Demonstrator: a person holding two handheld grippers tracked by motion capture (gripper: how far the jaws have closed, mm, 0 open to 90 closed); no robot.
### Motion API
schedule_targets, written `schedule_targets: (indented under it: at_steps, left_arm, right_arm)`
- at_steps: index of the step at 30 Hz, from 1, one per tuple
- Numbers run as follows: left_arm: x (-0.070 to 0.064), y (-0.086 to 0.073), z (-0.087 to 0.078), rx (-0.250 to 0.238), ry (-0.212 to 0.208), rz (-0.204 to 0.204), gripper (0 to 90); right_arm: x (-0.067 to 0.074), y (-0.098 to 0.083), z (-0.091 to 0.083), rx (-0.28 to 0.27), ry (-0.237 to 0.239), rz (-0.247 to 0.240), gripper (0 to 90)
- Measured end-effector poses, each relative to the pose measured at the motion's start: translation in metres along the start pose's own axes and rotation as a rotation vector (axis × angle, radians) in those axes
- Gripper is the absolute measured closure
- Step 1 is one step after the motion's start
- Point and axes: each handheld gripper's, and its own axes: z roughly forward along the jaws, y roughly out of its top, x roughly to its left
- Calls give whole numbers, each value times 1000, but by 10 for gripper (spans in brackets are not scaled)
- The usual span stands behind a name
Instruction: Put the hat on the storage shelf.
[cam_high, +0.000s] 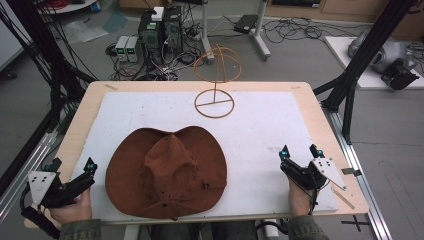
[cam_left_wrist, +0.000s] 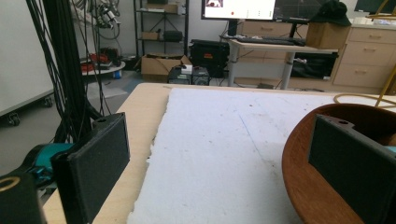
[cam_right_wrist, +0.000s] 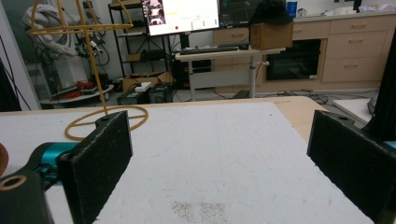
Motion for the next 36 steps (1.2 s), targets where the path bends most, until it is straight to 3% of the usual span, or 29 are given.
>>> schedule_targets:
  at_steps: [27, 34, 36]
  left_arm:
    - [0, 0, 1, -3, -2, -1, 62]
    - [0, 0, 1, -4, -3, -3, 62]
    - [-1, 0, 1, -6, -3, -1, 62]
  right_arm:
    - [-1, 2, -1, -4, -9, 6, 59]
    - [12, 14, -5, -37, 34, 17, 58]
    - [17, 18, -4, -41, 46, -2, 58]
